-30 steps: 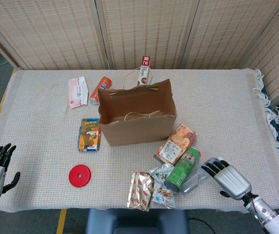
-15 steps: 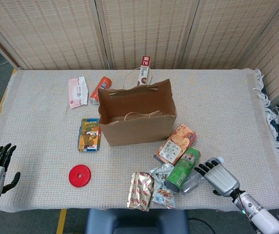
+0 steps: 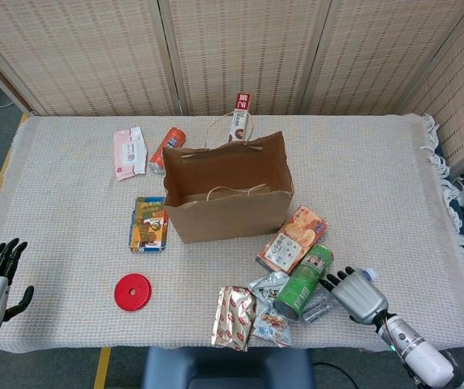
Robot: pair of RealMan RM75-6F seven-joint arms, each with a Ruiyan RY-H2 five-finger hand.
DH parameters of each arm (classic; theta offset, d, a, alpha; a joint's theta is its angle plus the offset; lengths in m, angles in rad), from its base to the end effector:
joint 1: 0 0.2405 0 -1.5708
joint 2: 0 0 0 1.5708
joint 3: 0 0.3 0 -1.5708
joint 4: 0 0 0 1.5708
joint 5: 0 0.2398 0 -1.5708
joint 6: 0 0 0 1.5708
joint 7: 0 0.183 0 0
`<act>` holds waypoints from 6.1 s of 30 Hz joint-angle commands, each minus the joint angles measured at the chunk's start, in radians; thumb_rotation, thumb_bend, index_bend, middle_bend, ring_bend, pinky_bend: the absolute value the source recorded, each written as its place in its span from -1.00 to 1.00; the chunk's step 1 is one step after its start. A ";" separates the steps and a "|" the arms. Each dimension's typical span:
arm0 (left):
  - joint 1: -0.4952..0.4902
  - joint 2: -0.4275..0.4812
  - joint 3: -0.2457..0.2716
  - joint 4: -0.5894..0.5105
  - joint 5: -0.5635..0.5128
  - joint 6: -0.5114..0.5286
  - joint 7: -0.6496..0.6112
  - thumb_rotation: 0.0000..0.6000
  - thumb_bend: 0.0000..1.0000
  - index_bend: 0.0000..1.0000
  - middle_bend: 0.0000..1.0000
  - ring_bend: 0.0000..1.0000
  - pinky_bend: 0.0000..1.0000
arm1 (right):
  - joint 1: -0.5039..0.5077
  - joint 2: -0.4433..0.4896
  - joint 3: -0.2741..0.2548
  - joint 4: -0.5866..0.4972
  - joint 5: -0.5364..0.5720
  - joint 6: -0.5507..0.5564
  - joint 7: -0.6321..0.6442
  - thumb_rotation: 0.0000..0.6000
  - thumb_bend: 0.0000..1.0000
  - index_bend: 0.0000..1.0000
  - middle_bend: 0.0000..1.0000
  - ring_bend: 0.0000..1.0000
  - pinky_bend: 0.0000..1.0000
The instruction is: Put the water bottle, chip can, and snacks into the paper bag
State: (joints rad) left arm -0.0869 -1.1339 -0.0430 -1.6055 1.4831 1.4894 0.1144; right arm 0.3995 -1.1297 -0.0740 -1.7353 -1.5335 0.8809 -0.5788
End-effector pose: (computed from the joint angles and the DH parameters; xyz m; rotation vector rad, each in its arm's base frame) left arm -0.3647 0.2250 0.1466 -1.4066 -0.8306 -0.8187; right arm -0.3034 -0.2525 0.0187 2.2341 -0.5960 0.3703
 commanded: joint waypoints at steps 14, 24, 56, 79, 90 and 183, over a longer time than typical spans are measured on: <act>-0.001 0.002 0.000 -0.002 0.000 -0.002 -0.002 1.00 -0.22 -0.95 -1.00 -1.00 -1.00 | 0.016 -0.073 0.005 0.003 0.129 0.006 -0.171 1.00 -0.92 -0.45 -0.41 -0.33 -0.24; -0.001 0.001 0.000 0.000 0.001 -0.001 -0.002 1.00 -0.22 -0.95 -1.00 -1.00 -1.00 | 0.002 -0.067 0.000 -0.005 0.122 0.073 -0.162 1.00 -0.35 0.30 0.12 0.22 0.29; -0.001 0.000 0.000 0.001 0.002 0.000 -0.001 1.00 -0.22 -0.95 -1.00 -1.00 -1.00 | -0.037 0.130 0.101 -0.163 -0.016 0.331 0.248 1.00 -0.34 0.36 0.15 0.24 0.32; -0.009 0.004 -0.002 -0.001 -0.003 -0.014 -0.004 1.00 -0.22 -0.95 -1.00 -1.00 -1.00 | 0.126 0.066 0.526 -0.428 0.148 0.545 0.094 1.00 -0.34 0.41 0.18 0.24 0.32; -0.018 0.008 -0.006 -0.003 -0.012 -0.030 -0.010 1.00 -0.22 -0.94 -1.00 -1.00 -1.00 | 0.376 -0.132 0.599 -0.318 0.316 0.484 -0.200 1.00 -0.34 0.42 0.19 0.24 0.32; -0.024 -0.001 -0.008 0.001 -0.020 -0.026 0.008 1.00 -0.21 -0.91 -1.00 -1.00 -1.00 | 0.099 -0.081 0.048 -0.144 0.179 0.036 -0.081 1.00 -1.00 -1.00 -0.95 -1.00 -0.82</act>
State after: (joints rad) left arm -0.1108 -1.1353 -0.0515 -1.6050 1.4632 1.4633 0.1220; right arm 0.4753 -1.1626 -0.0509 -1.8971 -1.4212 0.9462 -0.5978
